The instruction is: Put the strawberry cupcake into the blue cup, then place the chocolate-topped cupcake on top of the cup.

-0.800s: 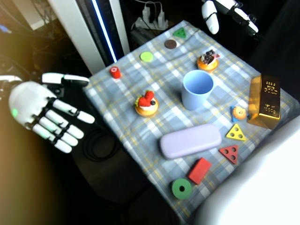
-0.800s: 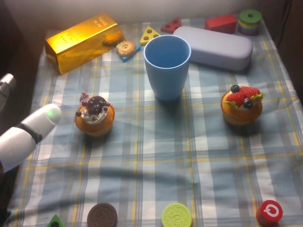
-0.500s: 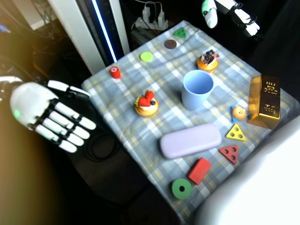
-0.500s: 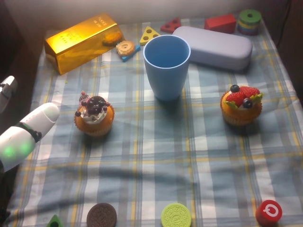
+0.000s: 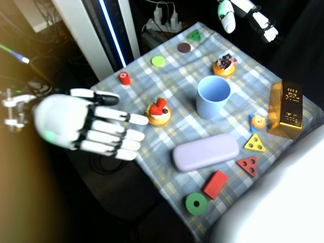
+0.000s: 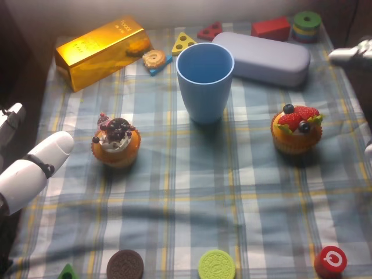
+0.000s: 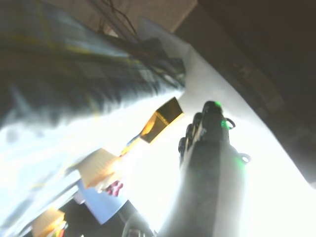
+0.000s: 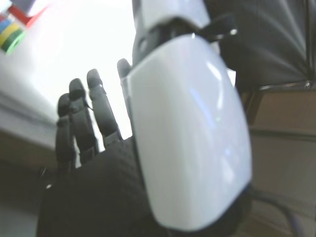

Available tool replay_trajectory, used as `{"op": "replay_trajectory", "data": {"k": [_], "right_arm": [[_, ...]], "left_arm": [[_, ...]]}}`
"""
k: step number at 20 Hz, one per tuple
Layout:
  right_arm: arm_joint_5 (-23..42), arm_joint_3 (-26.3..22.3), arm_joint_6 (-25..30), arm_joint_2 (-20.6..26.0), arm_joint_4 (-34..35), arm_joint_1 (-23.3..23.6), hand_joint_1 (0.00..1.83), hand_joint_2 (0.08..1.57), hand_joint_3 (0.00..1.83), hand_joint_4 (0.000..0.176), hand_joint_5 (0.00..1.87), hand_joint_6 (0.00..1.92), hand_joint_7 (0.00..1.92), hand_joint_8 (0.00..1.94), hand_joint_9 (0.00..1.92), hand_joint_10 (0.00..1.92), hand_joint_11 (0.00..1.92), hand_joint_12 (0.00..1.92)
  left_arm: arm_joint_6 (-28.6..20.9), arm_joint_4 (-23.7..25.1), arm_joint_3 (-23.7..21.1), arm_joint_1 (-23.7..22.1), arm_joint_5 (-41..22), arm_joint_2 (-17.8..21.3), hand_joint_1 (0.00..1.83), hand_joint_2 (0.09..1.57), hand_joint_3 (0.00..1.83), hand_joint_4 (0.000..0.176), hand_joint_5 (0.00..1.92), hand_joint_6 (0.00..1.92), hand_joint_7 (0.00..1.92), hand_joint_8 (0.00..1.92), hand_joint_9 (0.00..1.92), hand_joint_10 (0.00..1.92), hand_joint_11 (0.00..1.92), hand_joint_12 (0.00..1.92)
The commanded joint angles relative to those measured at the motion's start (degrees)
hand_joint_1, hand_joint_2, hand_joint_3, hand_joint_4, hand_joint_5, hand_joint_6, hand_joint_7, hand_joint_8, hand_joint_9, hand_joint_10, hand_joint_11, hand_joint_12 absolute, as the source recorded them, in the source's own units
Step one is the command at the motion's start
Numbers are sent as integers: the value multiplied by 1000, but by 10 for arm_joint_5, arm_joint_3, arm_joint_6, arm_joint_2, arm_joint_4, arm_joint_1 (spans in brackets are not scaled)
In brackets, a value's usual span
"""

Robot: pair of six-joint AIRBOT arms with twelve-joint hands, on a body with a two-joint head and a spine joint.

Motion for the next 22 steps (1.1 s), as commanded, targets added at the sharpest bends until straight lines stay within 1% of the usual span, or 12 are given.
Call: {"op": "replay_trajectory", "data": {"k": [1,3,4,6,7,8,12,16,19,20,21,22], "right_arm": [[45,6,11,2,25,6,601,905,0,99,217,6,367,3,307,1,216,44],[31,19,34,-3,0,20,623,935,10,109,212,2,356,0,300,0,204,34],[20,26,42,-8,-13,31,630,937,8,105,220,4,372,7,309,3,201,31],[-12,41,63,-21,-54,58,628,957,12,91,224,5,369,3,293,0,213,33],[-44,57,84,-36,-96,86,670,958,10,85,240,10,373,4,301,3,223,36],[-60,69,98,-48,-121,103,654,964,10,88,239,7,359,1,310,6,220,33],[-93,112,131,-92,-171,138,801,1033,15,48,296,7,425,13,394,17,291,54],[-119,134,143,-115,-205,164,924,1088,7,55,321,1,449,1,441,8,341,69],[-135,148,148,-130,-225,175,921,1060,0,43,327,2,473,7,460,10,358,74],[-138,157,161,-140,-235,179,883,1043,0,69,328,3,459,2,434,2,343,68],[-138,157,164,-141,-235,179,883,1043,0,69,328,3,459,2,434,2,343,68],[-138,159,170,-143,-240,181,869,1035,0,69,329,3,472,6,445,6,359,77]], "left_arm": [[-3,21,3,-4,-62,2,0,1002,9,20,219,6,169,8,95,11,25,12],[-3,21,4,-4,-60,2,0,987,1,42,215,3,165,4,103,12,23,12],[-3,21,5,-4,-58,1,0,999,6,37,214,2,158,1,92,6,17,9],[-3,21,5,-4,-58,0,0,1023,12,0,234,7,161,1,83,2,13,8],[-3,20,5,-4,-59,0,0,1003,2,15,240,8,173,6,99,9,42,21],[-2,20,5,-3,-59,0,0,1014,6,14,236,5,170,4,95,6,33,17],[-2,21,6,-3,-55,-1,14,1039,13,4,250,8,175,4,96,4,46,24],[-2,21,6,-3,-55,0,21,1052,9,0,273,10,197,7,140,15,31,19],[-2,21,6,-3,-53,-1,0,1029,0,39,256,0,192,2,150,12,29,18],[-2,21,6,-3,-53,-1,0,1010,0,65,228,0,178,0,129,2,6,5],[-2,21,6,-3,-53,-1,0,1010,0,65,228,0,178,0,129,2,6,5],[-2,21,6,-3,-53,-1,0,1034,2,34,230,2,182,2,135,4,9,5]]}}
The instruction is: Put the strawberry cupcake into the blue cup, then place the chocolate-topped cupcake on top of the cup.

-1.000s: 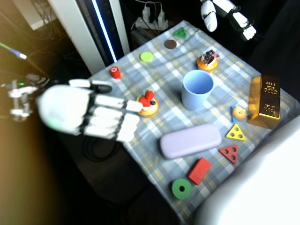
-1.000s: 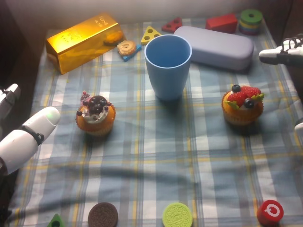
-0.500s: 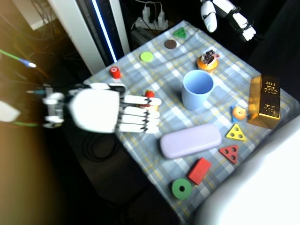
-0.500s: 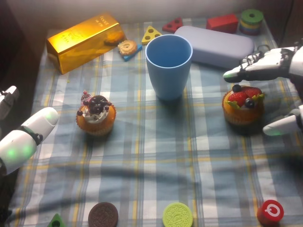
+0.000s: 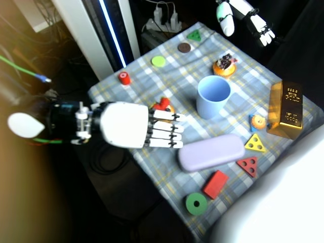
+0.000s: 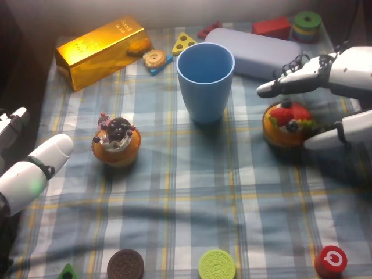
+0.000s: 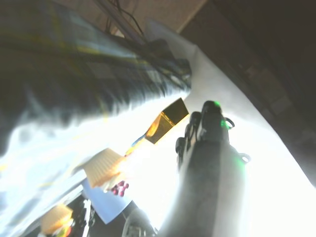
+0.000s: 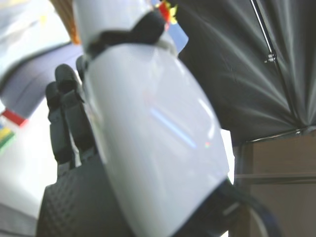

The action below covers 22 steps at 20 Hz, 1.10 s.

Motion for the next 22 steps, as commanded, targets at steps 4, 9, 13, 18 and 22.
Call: {"op": "replay_trajectory", "data": {"k": [4,9,13,18,22], "right_arm": [[46,0,19,3,4,10,829,1036,0,99,337,2,432,5,429,6,345,81],[46,-1,26,3,-5,10,842,1046,2,75,447,3,591,4,577,7,199,854],[44,3,26,4,-5,12,861,1082,0,8,554,1,680,0,658,2,287,810],[43,-18,9,26,-5,19,874,1056,0,42,493,0,572,0,478,0,118,739],[116,-127,24,106,-38,44,890,1103,0,36,365,0,458,0,384,0,77,543]], "left_arm": [[-3,24,5,-3,-62,0,0,1017,0,30,237,3,185,3,142,5,29,13],[-3,24,5,-2,-61,-1,0,1036,4,15,258,8,205,7,149,5,32,15],[-3,24,5,-2,-61,-1,0,1019,0,26,264,7,215,8,155,7,31,13],[-3,24,4,-2,-61,0,0,997,0,55,232,1,190,0,144,0,30,13],[-3,24,4,-1,-61,0,0,1015,1,38,247,4,195,2,116,0,0,0]]}}
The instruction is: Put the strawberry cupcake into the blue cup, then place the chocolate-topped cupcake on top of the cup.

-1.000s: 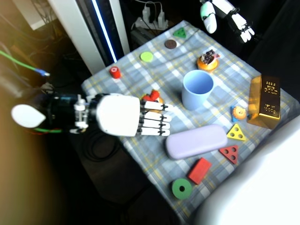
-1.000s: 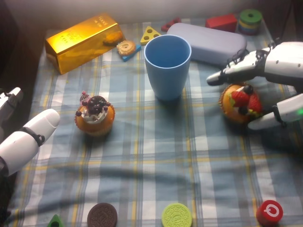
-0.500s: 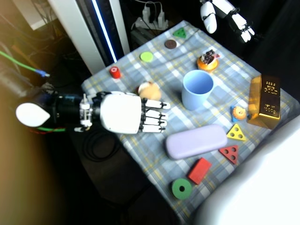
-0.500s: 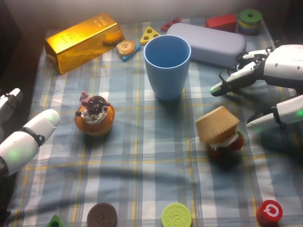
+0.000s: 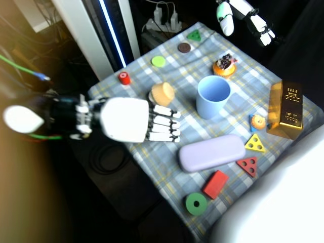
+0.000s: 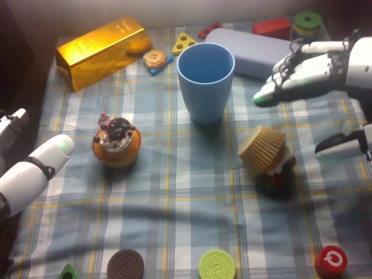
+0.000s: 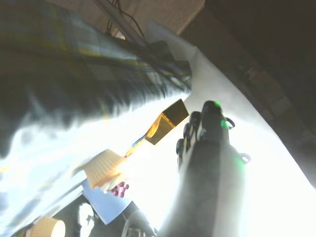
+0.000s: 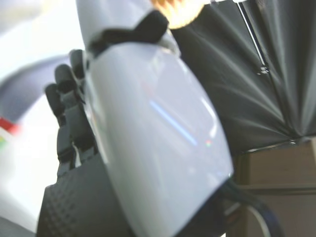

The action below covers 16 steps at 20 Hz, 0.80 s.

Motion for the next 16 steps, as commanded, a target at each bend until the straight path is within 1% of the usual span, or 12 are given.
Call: {"op": "replay_trajectory", "data": {"k": [1,5,6,7,8,9,11,12,13,14,15,16], "right_arm": [[58,-4,6,3,28,8,890,1102,0,36,365,0,458,0,384,0,78,541],[49,-3,6,-13,5,8,890,1102,0,35,365,0,458,0,384,0,80,536],[44,3,6,-23,0,8,706,1110,5,37,218,0,307,0,271,0,15,488],[39,8,6,-30,-5,8,706,1110,5,37,218,0,307,0,271,0,15,488],[35,14,6,-38,-8,8,626,1089,0,48,186,0,294,5,277,10,25,490],[32,19,6,-45,-10,8,569,950,0,65,176,1,266,2,228,4,14,423],[25,29,6,-58,-14,8,597,893,0,90,203,10,277,7,233,7,43,412],[19,34,6,-63,-18,8,622,861,0,88,219,0,271,0,229,0,71,362],[14,37,6,-67,-22,8,618,843,0,101,202,0,255,0,214,0,65,348],[11,38,6,-69,-24,8,603,825,0,80,200,0,257,2,222,4,52,338],[8,39,6,-70,-26,8,603,825,0,80,200,0,257,2,222,4,52,338],[4,41,4,-70,-28,8,623,815,0,81,198,0,247,0,202,0,15,319]], "left_arm": [[-3,24,4,-1,-62,-1,0,1015,1,38,247,4,195,2,116,0,0,0],[-3,24,4,-1,-62,-1,0,1015,1,38,247,3,195,2,116,0,0,0],[-3,24,4,-1,-62,-1,0,1011,0,41,239,0,184,0,117,0,11,5],[-3,24,4,-1,-62,-1,0,1011,0,41,239,0,184,0,117,0,11,5],[-3,24,4,-1,-61,-1,0,1014,1,49,242,2,192,4,132,7,12,5],[-3,24,4,-1,-61,-1,0,991,0,68,243,2,201,7,148,12,7,3],[-3,24,4,-1,-62,-1,0,997,0,57,247,3,216,11,158,13,6,2],[-3,24,4,-1,-62,-1,0,981,0,75,243,1,202,3,139,3,0,0],[-3,24,4,-1,-62,-1,0,992,0,70,245,2,194,0,133,0,0,0],[-3,24,4,-1,-62,-1,0,984,0,86,242,0,189,0,135,1,0,0],[-3,24,4,-1,-62,-1,0,984,0,86,242,0,189,0,135,1,0,0],[-3,24,4,-1,-62,-1,0,995,0,65,242,0,191,1,143,5,2,1]]}}
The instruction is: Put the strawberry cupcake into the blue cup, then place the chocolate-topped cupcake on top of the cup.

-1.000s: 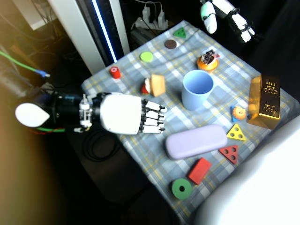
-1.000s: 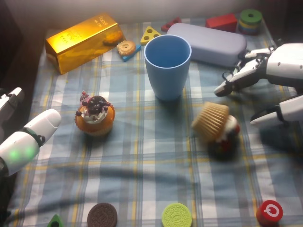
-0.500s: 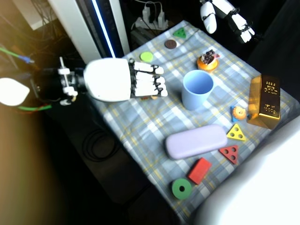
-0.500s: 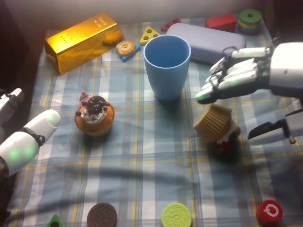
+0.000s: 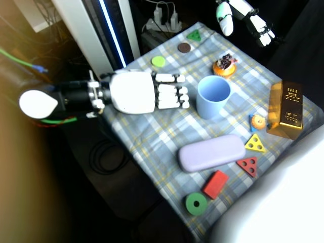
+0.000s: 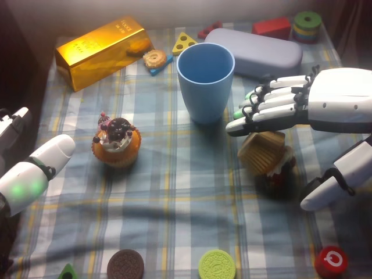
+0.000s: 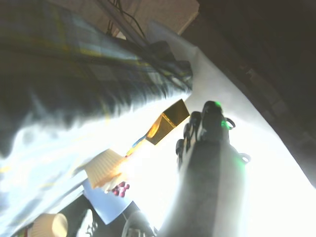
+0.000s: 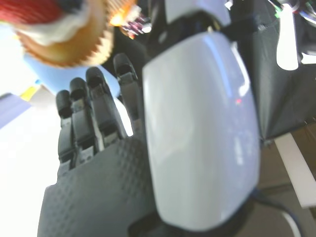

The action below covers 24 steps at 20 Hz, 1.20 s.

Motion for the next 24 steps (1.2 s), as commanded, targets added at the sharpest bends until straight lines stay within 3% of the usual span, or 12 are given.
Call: {"op": "replay_trajectory", "data": {"k": [1,4,6,9,10,13,15,17,19,20,22,24], "right_arm": [[45,2,3,1,33,7,632,821,0,85,206,3,260,6,228,11,34,325],[45,4,2,1,33,7,781,880,1,0,500,6,629,7,636,19,332,611],[45,4,0,1,33,10,878,921,0,0,663,2,791,3,839,10,523,831],[45,4,-8,2,41,12,993,981,0,0,1041,22,1076,16,1055,37,644,1018],[45,5,-8,3,42,12,1096,1048,0,0,1082,634,1101,9,1090,25,654,1047],[45,5,-8,4,44,12,1078,1096,1,24,1008,932,1113,4,1130,26,675,1091],[45,5,-8,5,45,12,1093,1101,1,0,1000,945,1116,2,1141,27,677,1082],[45,5,-8,5,46,12,1085,1098,0,9,1008,932,1115,1,1143,24,678,1112],[45,5,-8,5,46,12,1088,1095,0,3,1014,924,1116,1,1154,25,701,1110],[45,5,-8,5,46,13,1068,1099,1,44,1001,945,1105,0,1129,16,673,1101],[46,5,-8,8,50,16,989,1023,0,0,944,440,1077,2,1106,6,642,1130],[54,5,-9,11,65,17,1144,1074,3,0,1046,838,1067,4,1057,15,572,1227]], "left_arm": [[-3,24,4,-1,-63,-1,0,1012,6,48,241,0,186,0,136,1,7,3],[-3,24,4,-1,-64,-1,0,1010,2,40,249,2,185,0,124,1,19,8],[-3,24,4,-1,-64,-1,0,1018,5,20,245,1,186,2,134,7,18,8],[-3,24,4,-1,-64,-1,0,1005,0,50,229,0,190,3,156,11,4,2],[-3,24,4,-1,-64,-1,0,998,0,55,213,0,179,0,145,5,0,0],[-3,24,4,-1,-64,-1,0,989,0,92,213,3,185,3,138,1,0,0],[-3,24,4,-1,-64,-1,0,985,0,99,239,11,208,10,157,8,22,9],[-3,24,4,0,-64,-1,0,994,0,63,239,9,210,9,160,8,20,9],[-3,24,4,0,-64,-1,0,984,0,76,226,2,193,1,143,1,3,1],[-3,24,4,0,-64,-1,0,983,0,82,222,6,182,4,138,6,16,7],[-3,24,4,0,-64,-1,0,1003,6,52,225,6,188,6,139,6,9,4],[-3,24,4,0,-64,-1,0,1003,5,54,223,4,181,2,131,2,0,0]]}}
